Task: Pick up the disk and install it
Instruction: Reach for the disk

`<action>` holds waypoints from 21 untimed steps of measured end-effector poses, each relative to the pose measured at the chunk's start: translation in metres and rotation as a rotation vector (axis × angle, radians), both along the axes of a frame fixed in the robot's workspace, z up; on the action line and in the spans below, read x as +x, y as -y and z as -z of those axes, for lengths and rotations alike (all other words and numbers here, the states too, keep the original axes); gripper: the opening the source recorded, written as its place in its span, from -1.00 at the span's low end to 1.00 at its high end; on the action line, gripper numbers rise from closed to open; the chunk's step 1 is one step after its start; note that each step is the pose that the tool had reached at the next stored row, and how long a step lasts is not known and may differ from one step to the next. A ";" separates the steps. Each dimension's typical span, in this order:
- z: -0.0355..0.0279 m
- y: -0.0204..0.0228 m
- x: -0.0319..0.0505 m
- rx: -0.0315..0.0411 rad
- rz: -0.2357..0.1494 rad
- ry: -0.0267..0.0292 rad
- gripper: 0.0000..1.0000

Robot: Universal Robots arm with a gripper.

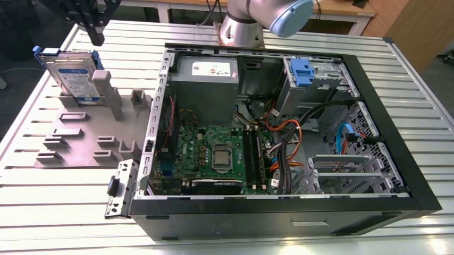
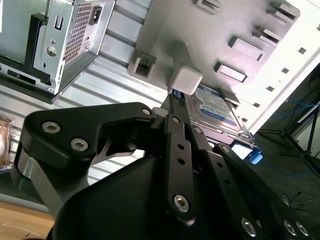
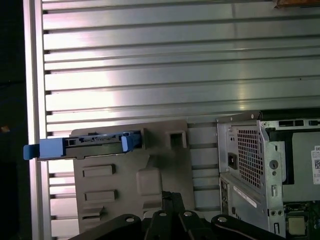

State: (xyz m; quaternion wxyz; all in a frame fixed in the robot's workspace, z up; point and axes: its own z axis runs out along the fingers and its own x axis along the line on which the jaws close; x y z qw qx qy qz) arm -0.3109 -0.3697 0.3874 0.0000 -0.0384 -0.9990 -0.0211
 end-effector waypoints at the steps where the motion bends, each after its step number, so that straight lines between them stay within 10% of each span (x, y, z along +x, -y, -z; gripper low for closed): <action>1: 0.0000 0.0000 -0.0001 0.0000 0.000 0.0000 -0.79; 21: 0.0002 -0.0048 -0.0089 0.0000 0.000 0.0000 -0.79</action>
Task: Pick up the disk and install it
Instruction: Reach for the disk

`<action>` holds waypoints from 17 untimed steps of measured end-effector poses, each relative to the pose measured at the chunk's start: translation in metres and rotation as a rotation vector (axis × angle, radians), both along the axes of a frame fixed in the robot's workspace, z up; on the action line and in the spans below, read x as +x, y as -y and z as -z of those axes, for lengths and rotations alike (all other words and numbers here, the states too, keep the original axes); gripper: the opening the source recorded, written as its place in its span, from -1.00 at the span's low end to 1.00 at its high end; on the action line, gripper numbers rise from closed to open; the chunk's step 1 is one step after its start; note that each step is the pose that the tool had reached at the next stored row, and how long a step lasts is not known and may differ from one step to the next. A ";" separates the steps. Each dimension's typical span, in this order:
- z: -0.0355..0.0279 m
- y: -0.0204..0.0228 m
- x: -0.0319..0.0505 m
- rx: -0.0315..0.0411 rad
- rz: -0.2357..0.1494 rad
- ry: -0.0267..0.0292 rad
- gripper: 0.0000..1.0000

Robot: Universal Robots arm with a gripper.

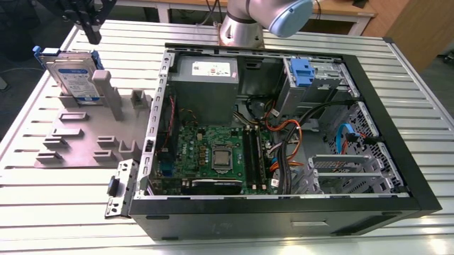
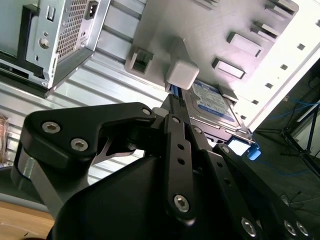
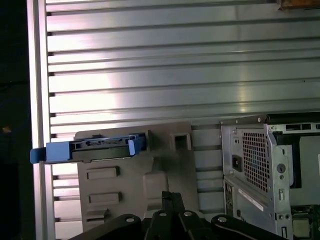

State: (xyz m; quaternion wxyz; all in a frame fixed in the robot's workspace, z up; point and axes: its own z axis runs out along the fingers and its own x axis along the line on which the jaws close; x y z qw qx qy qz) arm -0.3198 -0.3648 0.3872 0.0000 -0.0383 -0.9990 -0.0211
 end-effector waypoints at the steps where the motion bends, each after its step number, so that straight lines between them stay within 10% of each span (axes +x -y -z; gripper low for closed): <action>1: 0.0000 -0.0006 -0.0017 0.0000 0.000 0.0000 -0.79; 17: 0.0002 -0.0017 -0.0057 0.0000 0.000 0.0000 -0.79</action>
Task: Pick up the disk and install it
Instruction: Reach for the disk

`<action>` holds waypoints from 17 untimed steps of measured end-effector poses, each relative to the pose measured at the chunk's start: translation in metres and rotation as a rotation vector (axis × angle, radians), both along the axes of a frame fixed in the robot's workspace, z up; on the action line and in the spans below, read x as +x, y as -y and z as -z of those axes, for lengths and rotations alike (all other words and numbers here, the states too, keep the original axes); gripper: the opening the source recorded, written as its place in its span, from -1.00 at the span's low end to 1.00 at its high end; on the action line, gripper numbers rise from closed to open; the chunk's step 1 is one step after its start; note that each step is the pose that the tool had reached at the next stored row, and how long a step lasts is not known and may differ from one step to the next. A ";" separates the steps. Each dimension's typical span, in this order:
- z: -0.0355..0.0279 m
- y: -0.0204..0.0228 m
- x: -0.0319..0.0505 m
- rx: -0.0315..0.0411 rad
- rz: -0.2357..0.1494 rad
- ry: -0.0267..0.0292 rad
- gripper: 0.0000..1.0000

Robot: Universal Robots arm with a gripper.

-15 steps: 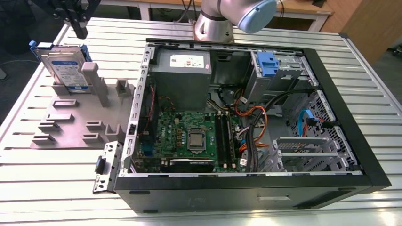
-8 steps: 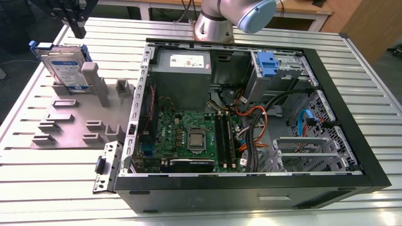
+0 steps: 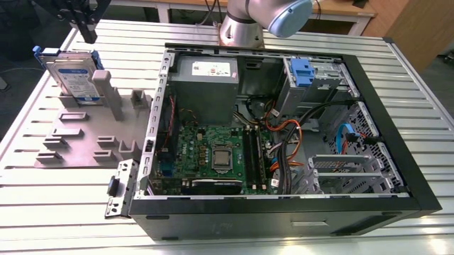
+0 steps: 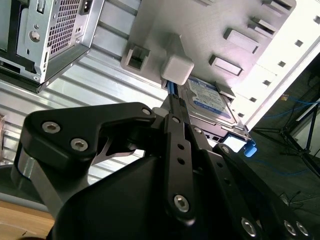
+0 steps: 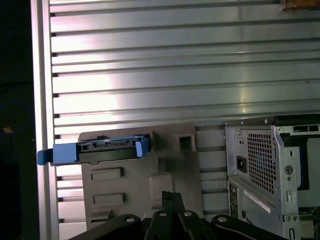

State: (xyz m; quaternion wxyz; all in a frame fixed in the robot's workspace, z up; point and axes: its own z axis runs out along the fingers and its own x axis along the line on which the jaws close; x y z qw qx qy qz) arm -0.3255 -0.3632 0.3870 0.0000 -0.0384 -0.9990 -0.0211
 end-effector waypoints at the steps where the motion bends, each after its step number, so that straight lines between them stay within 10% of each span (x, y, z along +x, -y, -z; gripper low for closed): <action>1: 0.0000 -0.0001 -0.0006 0.0000 0.000 -0.0001 -0.79; 17: 0.0002 -0.0008 -0.0110 0.0000 0.000 0.0000 -0.79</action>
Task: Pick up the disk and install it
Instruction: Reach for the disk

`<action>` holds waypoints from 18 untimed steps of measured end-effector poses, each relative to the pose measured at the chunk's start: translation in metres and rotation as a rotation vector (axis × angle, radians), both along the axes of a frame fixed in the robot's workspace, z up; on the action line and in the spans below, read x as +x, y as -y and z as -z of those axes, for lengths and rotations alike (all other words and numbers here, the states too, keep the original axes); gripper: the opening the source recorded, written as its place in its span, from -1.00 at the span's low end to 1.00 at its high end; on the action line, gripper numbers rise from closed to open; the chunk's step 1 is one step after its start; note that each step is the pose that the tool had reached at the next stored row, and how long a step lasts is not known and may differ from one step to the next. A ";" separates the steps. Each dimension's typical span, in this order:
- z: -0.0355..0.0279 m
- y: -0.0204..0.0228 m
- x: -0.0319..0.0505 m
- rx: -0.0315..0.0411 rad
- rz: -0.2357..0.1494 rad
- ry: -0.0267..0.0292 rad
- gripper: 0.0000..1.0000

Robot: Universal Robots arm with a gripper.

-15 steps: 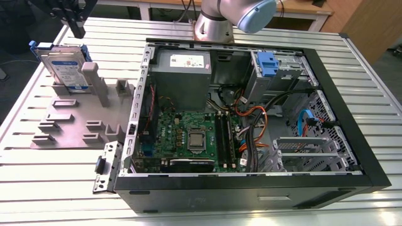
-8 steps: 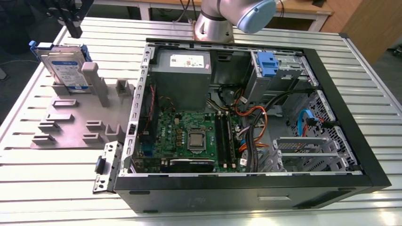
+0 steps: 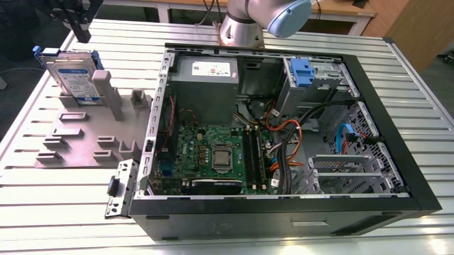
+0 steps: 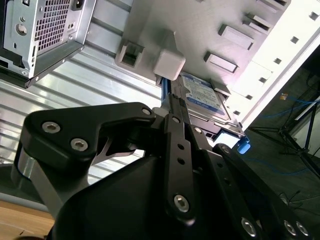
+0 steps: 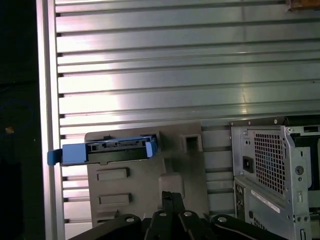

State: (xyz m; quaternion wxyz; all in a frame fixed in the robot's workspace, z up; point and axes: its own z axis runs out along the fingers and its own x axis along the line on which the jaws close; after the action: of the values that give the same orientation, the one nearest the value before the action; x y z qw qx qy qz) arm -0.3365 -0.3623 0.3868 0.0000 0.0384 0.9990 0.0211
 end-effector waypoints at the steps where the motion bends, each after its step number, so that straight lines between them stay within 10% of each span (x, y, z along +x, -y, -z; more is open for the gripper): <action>1: 0.0000 0.0000 -0.0003 0.0000 0.000 -0.0001 -0.79; 18: 0.0002 -0.0043 -0.0132 0.0000 0.000 -0.0001 -0.79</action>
State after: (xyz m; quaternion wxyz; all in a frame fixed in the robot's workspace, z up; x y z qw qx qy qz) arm -0.3497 -0.3580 0.3865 0.0000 0.0383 0.9990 0.0211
